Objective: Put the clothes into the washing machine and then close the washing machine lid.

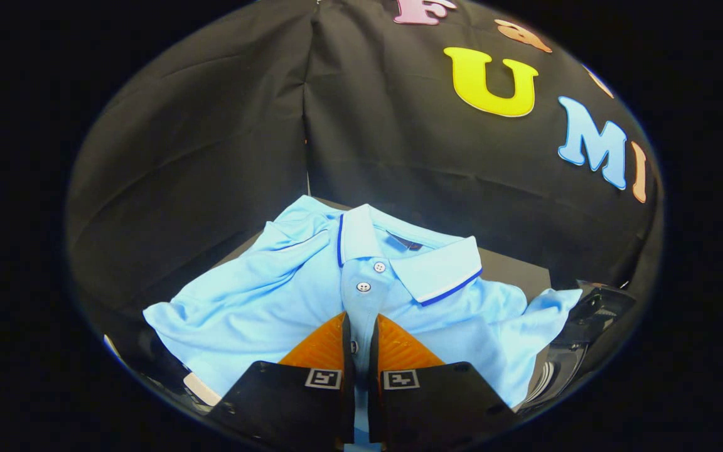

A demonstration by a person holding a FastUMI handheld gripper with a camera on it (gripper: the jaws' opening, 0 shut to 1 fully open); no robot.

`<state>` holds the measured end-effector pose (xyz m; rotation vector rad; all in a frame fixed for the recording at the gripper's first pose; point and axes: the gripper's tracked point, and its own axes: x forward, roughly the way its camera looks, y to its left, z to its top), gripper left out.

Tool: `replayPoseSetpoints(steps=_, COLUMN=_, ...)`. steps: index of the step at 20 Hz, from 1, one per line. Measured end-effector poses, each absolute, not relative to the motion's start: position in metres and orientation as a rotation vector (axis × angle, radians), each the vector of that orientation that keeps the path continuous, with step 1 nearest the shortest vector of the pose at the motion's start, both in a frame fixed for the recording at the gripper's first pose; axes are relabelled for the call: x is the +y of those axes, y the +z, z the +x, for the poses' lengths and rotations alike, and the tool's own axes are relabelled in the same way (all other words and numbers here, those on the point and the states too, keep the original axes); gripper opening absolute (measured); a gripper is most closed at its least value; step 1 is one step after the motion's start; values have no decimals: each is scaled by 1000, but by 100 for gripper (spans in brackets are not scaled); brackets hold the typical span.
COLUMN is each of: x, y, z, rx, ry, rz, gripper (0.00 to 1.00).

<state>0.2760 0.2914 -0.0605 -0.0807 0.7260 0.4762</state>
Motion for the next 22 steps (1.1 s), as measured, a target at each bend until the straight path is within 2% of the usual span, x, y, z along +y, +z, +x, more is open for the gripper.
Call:
replayPoseSetpoints(steps=6, x=292, y=-16, z=279, rx=671, ry=518, rz=-1, gripper=10)
replayPoseSetpoints(steps=17, x=268, y=146, z=287, rx=448, ry=594, rz=149, gripper=10)
replayPoseSetpoints(steps=22, x=240, y=180, z=286, rx=389, ry=585, rz=152, gripper=10)
